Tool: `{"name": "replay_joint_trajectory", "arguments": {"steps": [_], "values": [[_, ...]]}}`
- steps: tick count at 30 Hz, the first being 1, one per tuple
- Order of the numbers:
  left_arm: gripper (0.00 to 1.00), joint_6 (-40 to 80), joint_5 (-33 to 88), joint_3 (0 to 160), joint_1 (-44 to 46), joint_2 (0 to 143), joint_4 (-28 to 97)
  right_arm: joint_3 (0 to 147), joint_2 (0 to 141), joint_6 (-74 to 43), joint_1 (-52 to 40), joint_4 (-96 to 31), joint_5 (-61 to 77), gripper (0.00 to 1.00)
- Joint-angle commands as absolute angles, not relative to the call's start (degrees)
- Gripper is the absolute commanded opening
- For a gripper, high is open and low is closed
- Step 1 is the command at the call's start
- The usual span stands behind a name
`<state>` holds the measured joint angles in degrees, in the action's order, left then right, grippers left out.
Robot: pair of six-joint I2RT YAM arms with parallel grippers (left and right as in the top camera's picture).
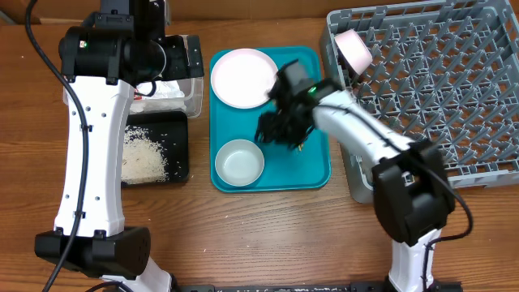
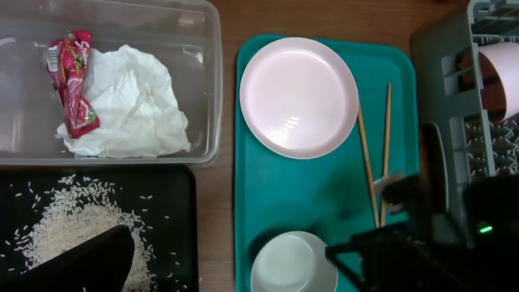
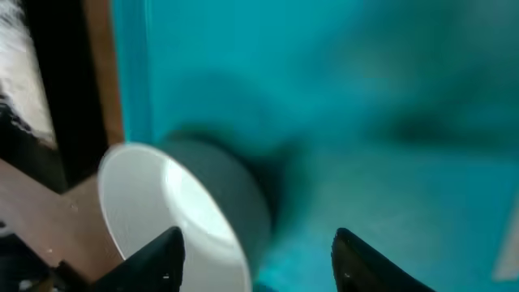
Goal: Sort waste into correct bins and load items into the dishwasher
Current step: 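Move the right gripper back and grasp the white bowl rim, then place the white bowl into the dish rack with the right gripper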
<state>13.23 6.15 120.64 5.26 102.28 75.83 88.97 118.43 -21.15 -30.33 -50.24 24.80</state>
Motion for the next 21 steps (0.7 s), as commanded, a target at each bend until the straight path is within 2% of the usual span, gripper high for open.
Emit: {"name": "replay_joint_trajectory", "arguments": {"steps": [1,4,6,7,8,9,15,21], "values": [[1.0,13.74,5.74,121.25,5.37,101.89,75.85,87.22,118.96,-30.17,-34.11,-49.84,23.03,0.59],[1.0,13.74,5.74,121.25,5.37,101.89,75.88,87.22,118.96,-32.71,-35.33,-50.02,21.63,0.48],[1.0,13.74,5.74,121.25,5.37,101.89,75.85,87.22,118.96,-34.5,-35.4,-50.5,20.34,0.34],[1.0,13.74,5.74,121.25,5.37,101.89,75.85,87.22,118.96,-34.89,-35.4,-50.72,19.94,0.27],[1.0,13.74,5.74,121.25,5.37,101.89,75.85,87.22,118.96,-35.03,-35.24,-50.85,19.92,0.12],[1.0,13.74,5.74,121.25,5.37,101.89,75.85,87.22,118.96,-35.03,-35.11,-50.85,19.92,0.04],[1.0,13.74,5.74,121.25,5.37,101.89,75.85,89.08,116.57,-34.7,-31.09,-52.73,16.38,0.04],[1.0,13.74,5.74,121.25,5.37,101.89,75.85,93.41,104.22,-32.77,-24.99,-57.91,-1.85,0.04]]}}
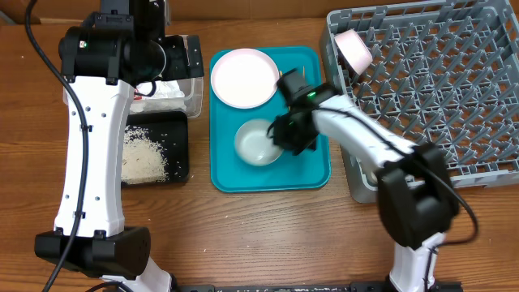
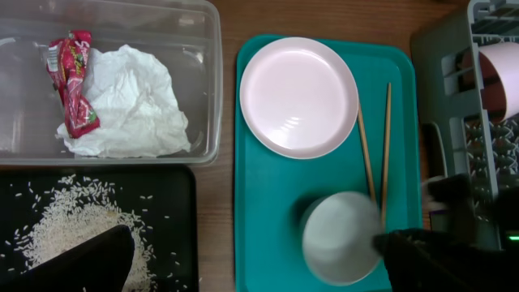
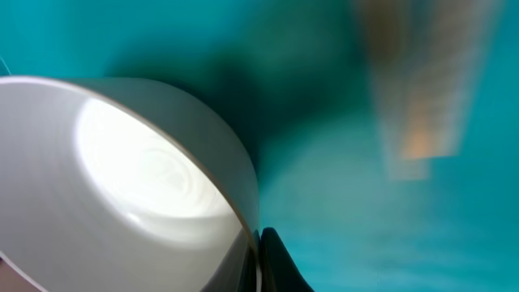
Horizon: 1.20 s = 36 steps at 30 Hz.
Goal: Sort waste into correct bins and load items into the dishwasher
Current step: 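Place the white bowl into the dish rack with the right gripper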
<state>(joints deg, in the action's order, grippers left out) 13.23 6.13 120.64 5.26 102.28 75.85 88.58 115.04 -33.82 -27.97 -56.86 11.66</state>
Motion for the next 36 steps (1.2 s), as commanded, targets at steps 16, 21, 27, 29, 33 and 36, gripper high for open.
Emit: {"name": "replay_joint_trajectory", "arguments": {"steps": [16,21,27,29,33,36], "values": [[1.0,13.76,5.74,121.25,5.37,101.89,75.85,89.25,94.28,-33.08,-23.38,-60.01,-76.03,0.04],[1.0,13.74,5.74,121.25,5.37,101.89,75.85,83.9,102.89,-33.04,-23.33,-52.77,-85.12,0.04],[1.0,13.74,5.74,121.25,5.37,101.89,75.85,82.35,109.19,-33.06,-23.31,-51.2,-86.54,0.04],[1.0,13.76,5.74,121.25,5.37,101.89,75.85,82.32,110.45,-33.06,-23.09,-51.07,-86.5,0.04],[1.0,13.74,5.74,121.25,5.37,101.89,75.85,80.95,111.26,-33.01,-22.74,-50.24,-82.85,0.04],[1.0,13.74,5.74,121.25,5.37,101.89,75.85,80.95,111.26,-33.01,-22.74,-50.19,-78.43,0.04]]}}
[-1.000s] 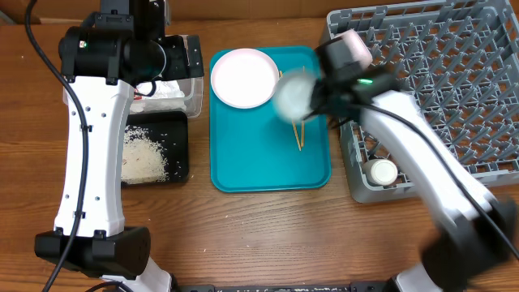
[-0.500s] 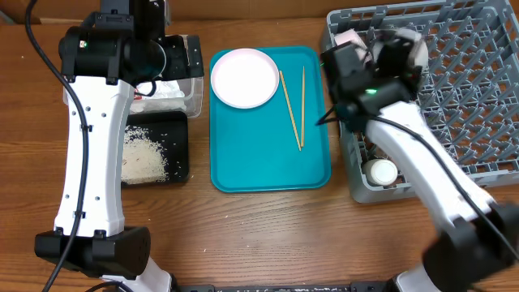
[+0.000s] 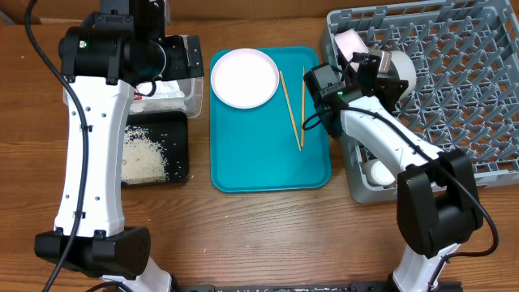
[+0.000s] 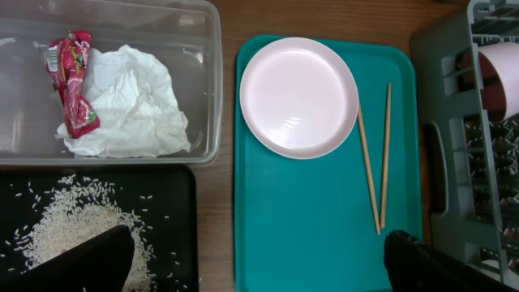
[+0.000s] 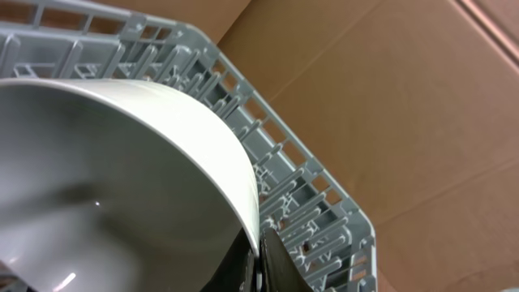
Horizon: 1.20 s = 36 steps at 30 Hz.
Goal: Sort waste into correct bins and load items into the dishwasher
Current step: 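Place the white bowl into the dish rack with the right gripper, then reach the right gripper to the white plate edge and grasp it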
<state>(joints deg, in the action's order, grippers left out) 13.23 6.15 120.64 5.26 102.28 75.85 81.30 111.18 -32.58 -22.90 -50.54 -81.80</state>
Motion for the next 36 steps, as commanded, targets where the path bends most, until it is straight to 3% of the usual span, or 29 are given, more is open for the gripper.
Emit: {"name": "replay_joint_trajectory", "arguments": {"steps": [1,24,28,31,34,36], "values": [[1.0,13.74,5.74,121.25,5.37,101.89,75.88,80.95,111.26,-33.01,-22.74,-50.19,-77.65,0.04],[1.0,13.74,5.74,121.25,5.37,101.89,75.85,80.99,111.24,-32.99,-25.93,-54.85,-67.35,0.05],[1.0,13.74,5.74,121.25,5.37,101.89,75.85,81.08,111.24,-33.01,-27.49,-55.42,-63.96,0.22],[1.0,13.76,5.74,121.25,5.37,101.89,75.85,81.78,110.87,-32.99,-28.73,-55.55,-63.46,0.66],[1.0,13.74,5.74,121.25,5.37,101.89,75.85,84.03,109.69,-32.95,-29.21,-56.58,-60.84,0.8],[1.0,13.74,5.74,121.25,5.37,101.89,75.85,86.32,108.64,-31.22,-29.5,-57.12,-57.01,0.83]]}}
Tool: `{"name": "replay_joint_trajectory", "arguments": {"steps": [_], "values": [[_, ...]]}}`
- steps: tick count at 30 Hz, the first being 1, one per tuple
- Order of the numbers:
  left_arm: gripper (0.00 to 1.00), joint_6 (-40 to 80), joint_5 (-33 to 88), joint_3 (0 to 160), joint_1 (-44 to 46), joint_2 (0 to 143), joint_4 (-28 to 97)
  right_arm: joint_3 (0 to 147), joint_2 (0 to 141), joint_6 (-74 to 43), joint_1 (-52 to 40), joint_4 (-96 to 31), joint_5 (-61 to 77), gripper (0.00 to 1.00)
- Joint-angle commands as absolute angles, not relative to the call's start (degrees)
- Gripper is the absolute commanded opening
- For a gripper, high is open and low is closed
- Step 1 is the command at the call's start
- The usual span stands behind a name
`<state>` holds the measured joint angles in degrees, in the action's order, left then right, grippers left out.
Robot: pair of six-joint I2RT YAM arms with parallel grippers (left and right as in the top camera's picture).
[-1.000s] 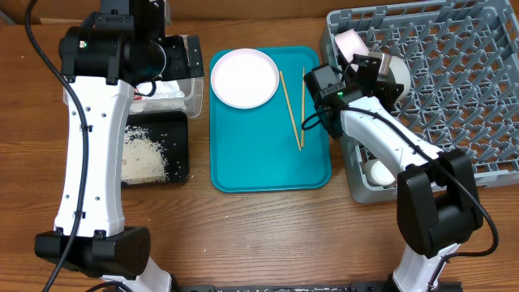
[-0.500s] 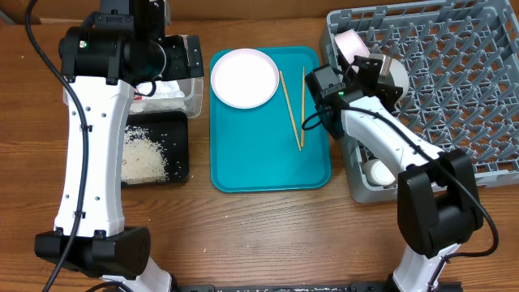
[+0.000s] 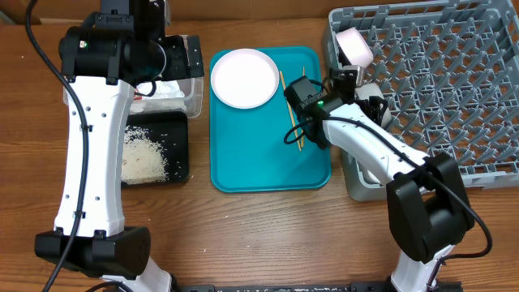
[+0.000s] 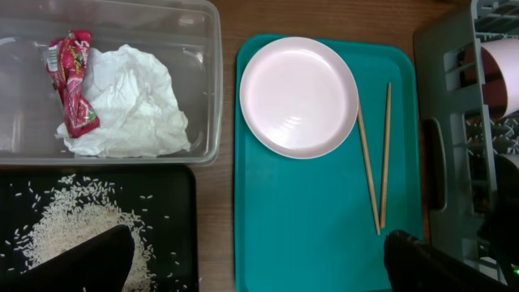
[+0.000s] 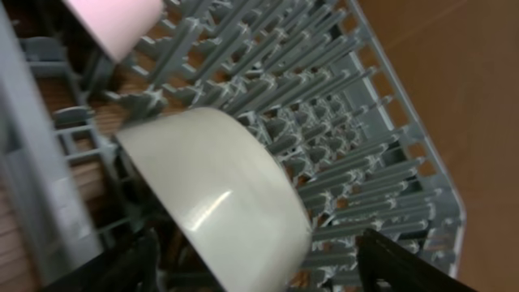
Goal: Sort waste into correct bins and load items into the dishwasher
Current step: 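Reach the right gripper to the white plate edge and grasp it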
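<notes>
A white bowl [image 5: 219,203] lies tilted on the tines at the left end of the grey dishwasher rack [image 3: 438,89]. My right gripper [image 5: 259,255] is open, one finger on each side of the bowl. A pink cup [image 3: 353,45] stands in the rack's near-left corner. On the teal tray [image 3: 243,162] lie a pink plate [image 4: 298,97] and two wooden chopsticks [image 4: 375,162]. My left gripper [image 4: 253,266] hangs open, high over the tray and bins, holding nothing.
A clear bin [image 4: 203,49] left of the tray holds crumpled white tissue [image 4: 130,97] and a red wrapper [image 4: 73,81]. Below it a black tray [image 4: 174,243] carries scattered rice. The right arm [image 3: 357,138] crosses the rack's left wall.
My right gripper was shut on the bowl's rim over the rack. Now it is open, and the bowl rests on the rack's tines. The left arm has not moved.
My right gripper stood open beside the white bowl at the tray's lower end. Then it was shut on the bowl's rim further up the tray. Then it held the bowl over the rack. Now the bowl lies in the rack, let go.
</notes>
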<state>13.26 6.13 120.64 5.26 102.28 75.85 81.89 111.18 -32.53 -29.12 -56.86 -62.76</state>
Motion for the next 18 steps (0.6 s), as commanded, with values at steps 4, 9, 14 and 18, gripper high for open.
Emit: {"name": "replay_joint_trajectory", "arguments": {"steps": [4,9,14,18], "values": [[1.0,13.76,5.74,121.25,5.37,101.89,75.85,92.88,107.18,-27.18,-29.56,-57.06,-43.03,0.89],[1.0,13.74,5.74,121.25,5.37,101.89,75.85,97.95,107.02,-27.18,-29.56,-51.33,-21.02,0.98],[1.0,13.76,5.74,121.25,5.37,101.89,75.85,96.53,108.44,-33.47,-29.56,-39.79,-10.74,0.79],[1.0,13.74,5.74,121.25,5.37,101.89,75.85,94.67,111.72,-47.44,-29.56,-36.51,-12.56,0.78]]}}
